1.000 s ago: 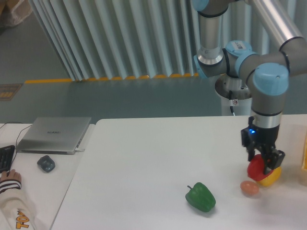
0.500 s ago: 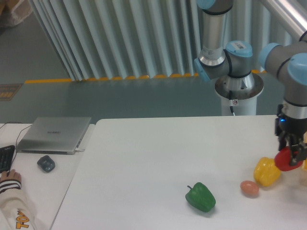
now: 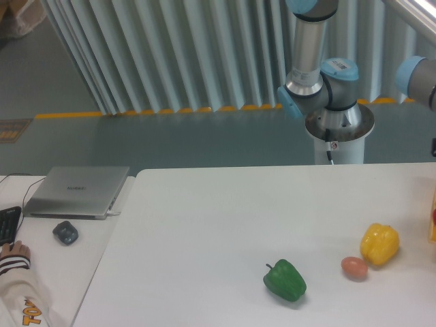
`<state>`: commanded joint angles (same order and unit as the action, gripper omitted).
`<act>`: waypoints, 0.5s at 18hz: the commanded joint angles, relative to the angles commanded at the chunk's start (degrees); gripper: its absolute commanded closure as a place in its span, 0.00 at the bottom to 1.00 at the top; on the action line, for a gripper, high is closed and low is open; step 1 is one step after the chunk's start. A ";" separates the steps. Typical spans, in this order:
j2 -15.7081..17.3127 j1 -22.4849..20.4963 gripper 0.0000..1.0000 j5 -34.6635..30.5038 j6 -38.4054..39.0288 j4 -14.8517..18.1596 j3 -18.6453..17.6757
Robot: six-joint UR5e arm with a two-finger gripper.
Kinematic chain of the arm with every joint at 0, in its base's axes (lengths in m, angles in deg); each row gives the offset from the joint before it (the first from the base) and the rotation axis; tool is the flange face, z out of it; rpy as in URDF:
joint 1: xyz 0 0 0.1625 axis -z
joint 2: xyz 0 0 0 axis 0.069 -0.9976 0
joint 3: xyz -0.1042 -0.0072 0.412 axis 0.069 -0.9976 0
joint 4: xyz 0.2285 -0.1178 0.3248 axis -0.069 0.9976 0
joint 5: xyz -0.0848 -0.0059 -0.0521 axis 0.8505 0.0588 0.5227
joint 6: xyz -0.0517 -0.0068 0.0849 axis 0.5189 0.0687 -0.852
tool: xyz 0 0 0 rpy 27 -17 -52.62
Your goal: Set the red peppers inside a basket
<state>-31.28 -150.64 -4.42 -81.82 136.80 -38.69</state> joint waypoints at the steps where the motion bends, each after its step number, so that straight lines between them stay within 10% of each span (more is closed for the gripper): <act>1: -0.26 -0.70 0.59 0.00 -0.09 -0.52 0.00; 9: -3.25 -5.80 0.58 0.18 0.00 -3.78 0.09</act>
<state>-34.53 -156.44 -4.25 -81.82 133.02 -38.61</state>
